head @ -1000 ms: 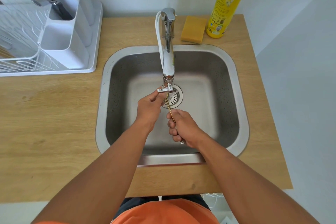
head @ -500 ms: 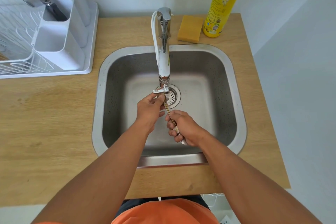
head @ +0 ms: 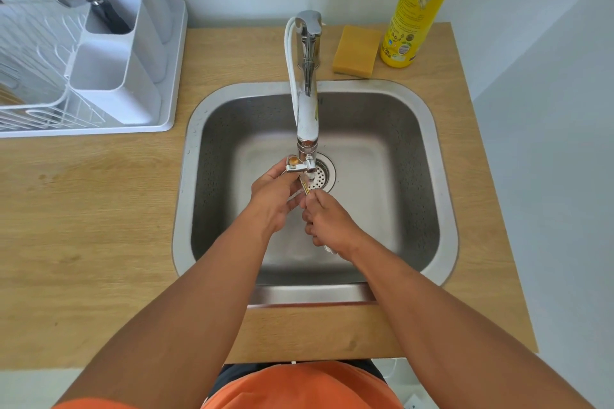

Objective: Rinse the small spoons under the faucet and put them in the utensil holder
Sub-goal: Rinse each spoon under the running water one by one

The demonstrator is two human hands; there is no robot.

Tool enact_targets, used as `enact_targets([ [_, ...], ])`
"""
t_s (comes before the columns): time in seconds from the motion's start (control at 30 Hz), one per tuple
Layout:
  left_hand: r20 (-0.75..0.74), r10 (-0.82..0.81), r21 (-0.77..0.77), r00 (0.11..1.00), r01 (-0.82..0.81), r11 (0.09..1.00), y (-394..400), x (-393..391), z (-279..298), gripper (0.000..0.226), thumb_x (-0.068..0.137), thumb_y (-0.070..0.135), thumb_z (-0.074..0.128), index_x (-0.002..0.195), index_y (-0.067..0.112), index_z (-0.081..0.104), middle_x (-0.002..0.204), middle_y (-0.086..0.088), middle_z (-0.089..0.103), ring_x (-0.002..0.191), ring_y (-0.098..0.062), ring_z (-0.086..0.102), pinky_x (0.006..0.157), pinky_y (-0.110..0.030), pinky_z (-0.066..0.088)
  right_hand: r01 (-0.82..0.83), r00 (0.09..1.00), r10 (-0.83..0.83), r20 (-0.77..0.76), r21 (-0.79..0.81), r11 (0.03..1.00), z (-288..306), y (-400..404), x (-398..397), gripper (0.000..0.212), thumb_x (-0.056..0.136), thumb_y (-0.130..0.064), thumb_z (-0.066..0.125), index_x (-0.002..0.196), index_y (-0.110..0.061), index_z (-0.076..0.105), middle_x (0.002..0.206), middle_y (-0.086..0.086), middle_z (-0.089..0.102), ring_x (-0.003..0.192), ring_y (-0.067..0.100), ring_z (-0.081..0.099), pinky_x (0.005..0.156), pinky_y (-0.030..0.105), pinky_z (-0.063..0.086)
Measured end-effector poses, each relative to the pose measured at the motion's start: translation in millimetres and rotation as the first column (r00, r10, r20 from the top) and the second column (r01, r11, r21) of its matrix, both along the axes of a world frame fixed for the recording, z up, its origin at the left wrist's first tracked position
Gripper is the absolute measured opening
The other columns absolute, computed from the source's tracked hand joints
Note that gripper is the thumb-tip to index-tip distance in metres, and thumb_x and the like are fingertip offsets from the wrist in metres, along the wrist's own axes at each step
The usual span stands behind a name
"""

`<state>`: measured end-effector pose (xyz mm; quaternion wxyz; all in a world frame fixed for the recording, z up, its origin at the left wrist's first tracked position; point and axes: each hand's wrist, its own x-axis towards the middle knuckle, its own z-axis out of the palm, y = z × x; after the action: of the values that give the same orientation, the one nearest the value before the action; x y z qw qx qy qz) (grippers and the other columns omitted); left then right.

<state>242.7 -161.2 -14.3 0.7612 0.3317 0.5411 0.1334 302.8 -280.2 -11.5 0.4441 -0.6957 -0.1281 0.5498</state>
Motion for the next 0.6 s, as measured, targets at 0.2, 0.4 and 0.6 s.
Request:
enact_targets([
  [0.2,-0.147,-0.191,0.129,0.971,0.21,0.969,1.3,-4.2,3.4,0.015,0.098,0.023,0.07,0.107,0.027,0.081,0.097,0.005,0.083,0.092,-0.012,0.074,0.09,-0.039,0.059,0.012,0.991,-0.022,0.133,0.075,0.997,2.2,21.3,7.9,0.03,0.108,-0.037,0.03,0.098,-0.024,0.056,0.072,-0.006,0.05,0.056,0.009,0.044,0.053,0.032,0.041],
  [0.4,-0.206,-0.199,0.228,0.958,0.245,0.942,-17.3,-27.7,2.3,0.019,0.105,0.032,0.06,0.107,0.031,0.079,0.099,0.01,0.082,0.097,-0.013,0.076,0.083,-0.032,0.056,0.002,0.938,-0.021,0.347,0.057,0.998,-0.6,35.9,15.1,0.028,0.105,-0.031,0.034,0.089,-0.021,0.054,0.079,-0.008,0.059,0.072,0.011,0.055,0.068,0.034,0.046],
  [0.6,-0.236,-0.338,0.185,0.911,0.384,0.905,-34.9,-42.7,-0.5,0.028,0.107,0.023,0.056,0.094,0.021,0.081,0.095,-0.002,0.084,0.087,-0.009,0.078,0.069,-0.021,0.051,0.104,0.96,-0.099,0.263,-0.005,0.995,-15.3,37.5,-0.9,0.029,0.106,-0.031,0.032,0.098,-0.023,0.058,0.089,-0.004,0.067,0.09,0.023,0.064,0.101,0.053,0.051],
])
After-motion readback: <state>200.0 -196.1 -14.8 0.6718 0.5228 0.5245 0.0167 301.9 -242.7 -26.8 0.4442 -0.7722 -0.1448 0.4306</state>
